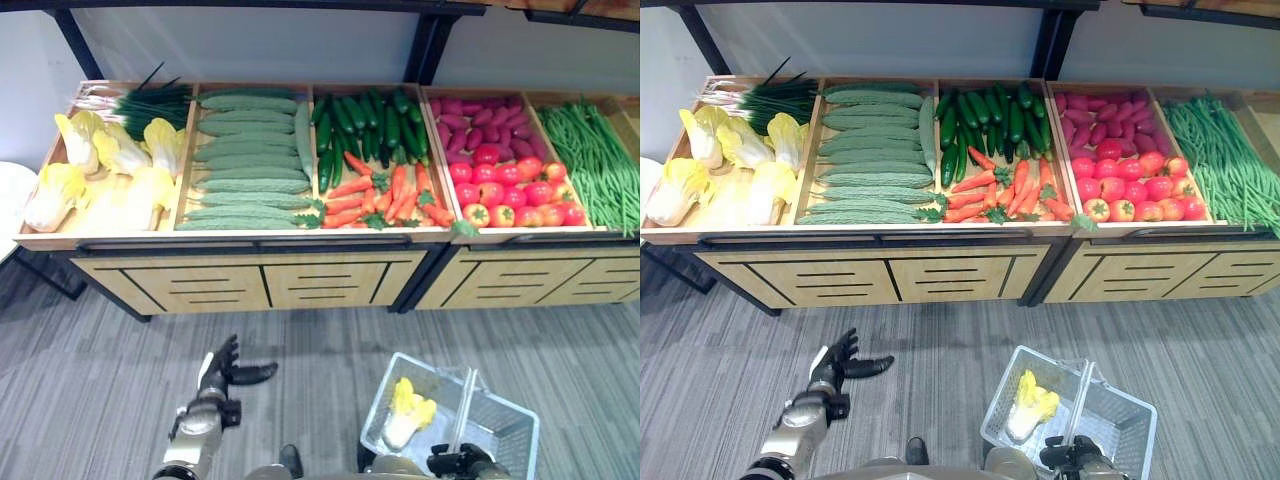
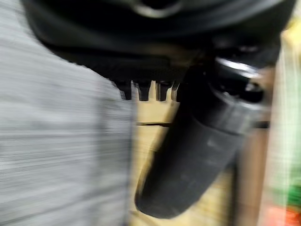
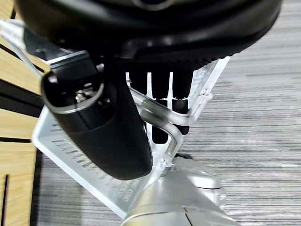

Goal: Get the vegetables into the basket

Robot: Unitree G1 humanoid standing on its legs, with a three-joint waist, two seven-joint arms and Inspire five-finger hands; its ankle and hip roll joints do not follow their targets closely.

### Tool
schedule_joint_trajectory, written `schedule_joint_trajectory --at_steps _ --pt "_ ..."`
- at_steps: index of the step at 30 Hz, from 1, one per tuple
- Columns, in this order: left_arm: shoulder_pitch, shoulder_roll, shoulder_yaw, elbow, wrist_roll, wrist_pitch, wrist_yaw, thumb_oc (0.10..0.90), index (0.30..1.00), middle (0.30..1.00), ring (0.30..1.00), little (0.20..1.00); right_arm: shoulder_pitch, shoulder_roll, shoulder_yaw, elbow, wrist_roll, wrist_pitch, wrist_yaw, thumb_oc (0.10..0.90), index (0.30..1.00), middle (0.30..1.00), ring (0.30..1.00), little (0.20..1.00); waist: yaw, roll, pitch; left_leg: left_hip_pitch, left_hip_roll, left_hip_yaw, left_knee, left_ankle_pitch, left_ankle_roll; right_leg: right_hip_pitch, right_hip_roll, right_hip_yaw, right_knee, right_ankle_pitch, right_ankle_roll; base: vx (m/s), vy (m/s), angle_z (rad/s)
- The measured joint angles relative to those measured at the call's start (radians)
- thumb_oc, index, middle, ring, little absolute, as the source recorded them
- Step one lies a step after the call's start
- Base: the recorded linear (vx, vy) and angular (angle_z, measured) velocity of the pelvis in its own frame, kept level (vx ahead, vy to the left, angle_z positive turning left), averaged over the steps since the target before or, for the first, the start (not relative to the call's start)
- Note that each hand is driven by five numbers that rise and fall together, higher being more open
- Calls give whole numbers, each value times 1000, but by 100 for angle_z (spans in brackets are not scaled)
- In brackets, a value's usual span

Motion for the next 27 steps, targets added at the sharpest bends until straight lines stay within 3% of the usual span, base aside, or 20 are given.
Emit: schedule_joint_trajectory --at_steps 2,8,10,11,13,15,16,18,20,21,24,27 --pt "-11 26 50 -70 1 -40 3 900 1000 1000 1000 1000 12 -4 -22 5 0 0 -1 400 300 300 300 300 2 6 -13 4 1 -3 0 -1 -1 7 1 -5 -5 0 0 113 -14 5" --pt "-148 272 145 -130 157 -4 55 900 1000 1000 1000 1000 32 -15 -29 13 -37 2 38 400 300 300 300 300 -4 5 -27 5 3 9 -1 -9 -8 18 5 5 -47 10 3 96 -12 -6" --pt "-314 402 103 -113 284 14 79 900 1000 1000 1000 1000 32 -16 -25 17 -39 0 44 400 300 300 300 300 -14 7 -32 -7 2 21 -1 -9 -8 14 5 15 -67 25 2 89 -35 -14" --pt "-370 415 83 -106 311 13 92 900 1000 1000 1000 1000 33 -18 -23 19 -38 0 44 400 300 300 300 300 -30 13 -38 -8 2 26 -1 -9 -8 10 5 17 -67 25 3 87 -54 -13" --pt "-586 506 -128 10 404 14 112 900 1000 1000 1000 1000 28 -32 0 22 -40 -9 45 400 300 300 300 300 -52 35 -70 -38 2 50 -5 -9 -9 -32 4 39 -72 29 4 57 -69 -29" --pt "-655 521 -187 42 454 8 112 900 1000 1000 1000 1000 22 -53 6 16 -60 -16 48 400 300 300 300 300 -81 66 -85 -52 0 68 -1 -9 -8 -52 5 56 -72 36 7 15 -109 -34" --pt "-725 522 -266 108 476 -2 126 900 1000 1000 1000 1000 25 -69 11 13 -59 -18 46 400 300 300 300 300 -110 89 -94 -67 1 79 -1 -9 -8 -74 6 67 -72 37 8 -35 -95 -27" --pt "-905 520 -438 280 524 2 130 900 1000 1000 1000 1000 -4 -105 30 10 -59 -22 41 400 300 300 300 300 -117 138 -98 -133 0 113 -1 -3 -6 -153 9 101 -71 63 7 -22 -91 -46" --pt "-965 513 -506 374 554 -5 130 900 1000 1000 1000 1000 -33 -114 28 9 -57 -24 41 400 300 300 300 300 -158 164 -83 -159 5 130 -1 3 -6 -189 19 121 -67 75 1 25 -127 -41" --pt "-1032 483 -589 477 569 -14 131 900 1000 1000 1000 1000 -35 -115 28 8 -54 -27 40 400 300 300 300 300 -170 173 -77 -176 12 143 -1 5 -10 -217 26 132 -71 73 0 50 -139 -39" --pt "-1086 449 -630 625 571 -7 130 900 1000 1000 1000 1000 -88 -162 21 -8 -23 -38 26 400 300 300 300 300 -220 224 -13 -228 17 178 -1 11 -17 -285 38 167 -67 89 -3 48 -188 -41" --pt "-1164 429 -630 737 567 2 126 900 1000 1000 1000 1000 -149 -169 29 -35 21 -52 11 400 300 300 300 300 -224 229 54 -292 37 221 -1 21 -33 -372 67 226 -66 118 -22 66 -186 -53"
